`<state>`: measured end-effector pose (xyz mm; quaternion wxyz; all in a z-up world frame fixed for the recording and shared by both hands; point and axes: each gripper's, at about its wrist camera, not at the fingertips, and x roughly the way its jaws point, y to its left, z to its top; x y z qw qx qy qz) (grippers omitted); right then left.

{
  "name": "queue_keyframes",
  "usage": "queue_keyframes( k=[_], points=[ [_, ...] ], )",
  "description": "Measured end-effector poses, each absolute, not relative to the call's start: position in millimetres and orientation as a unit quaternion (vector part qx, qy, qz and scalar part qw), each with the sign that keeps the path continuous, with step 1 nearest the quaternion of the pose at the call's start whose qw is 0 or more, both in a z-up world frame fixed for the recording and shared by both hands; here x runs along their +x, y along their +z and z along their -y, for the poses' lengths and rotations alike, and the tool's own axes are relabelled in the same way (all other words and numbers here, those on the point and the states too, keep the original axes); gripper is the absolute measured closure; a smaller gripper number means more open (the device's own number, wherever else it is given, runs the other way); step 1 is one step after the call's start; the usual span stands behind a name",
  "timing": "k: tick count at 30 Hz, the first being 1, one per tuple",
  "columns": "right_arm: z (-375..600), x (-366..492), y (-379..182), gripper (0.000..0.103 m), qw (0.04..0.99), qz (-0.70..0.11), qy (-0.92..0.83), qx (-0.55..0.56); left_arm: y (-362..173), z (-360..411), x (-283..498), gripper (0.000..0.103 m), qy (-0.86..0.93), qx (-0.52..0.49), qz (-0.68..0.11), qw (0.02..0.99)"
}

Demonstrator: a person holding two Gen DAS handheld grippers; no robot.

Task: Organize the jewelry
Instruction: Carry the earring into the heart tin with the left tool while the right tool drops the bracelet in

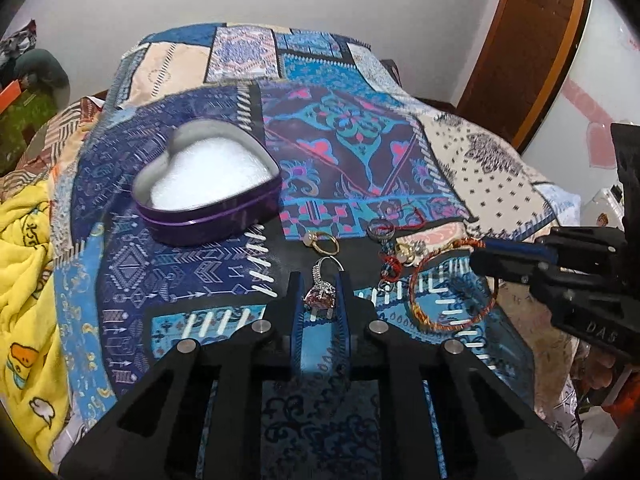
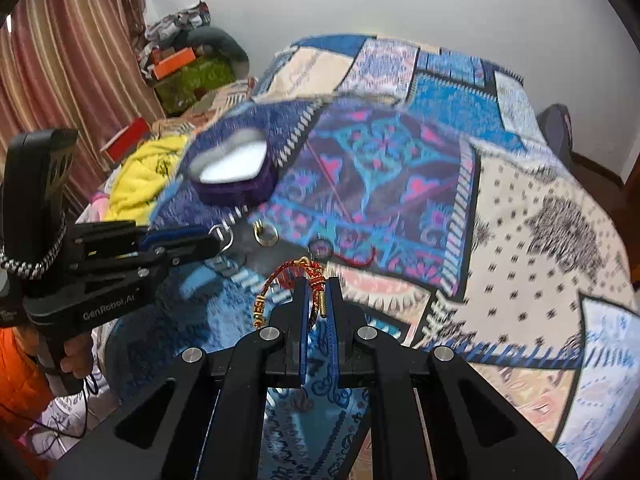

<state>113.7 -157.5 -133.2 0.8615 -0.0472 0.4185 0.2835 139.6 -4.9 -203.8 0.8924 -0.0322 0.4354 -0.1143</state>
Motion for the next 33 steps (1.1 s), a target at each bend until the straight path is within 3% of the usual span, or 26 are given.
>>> queue_keyframes(
  k=[19, 33],
  points=[
    [120, 119, -67, 0.096, 0.895, -0.316, 0.313, -0.039, -118, -42, 111, 0.088, -0.066, -0.055, -0.319, 0.944],
    [70, 150, -75, 0.096, 0.88, -0.312, 0.355, -0.049, -116, -67, 128, 0.088, -0.043, -0.058, -0.298, 0.952]
  ],
)
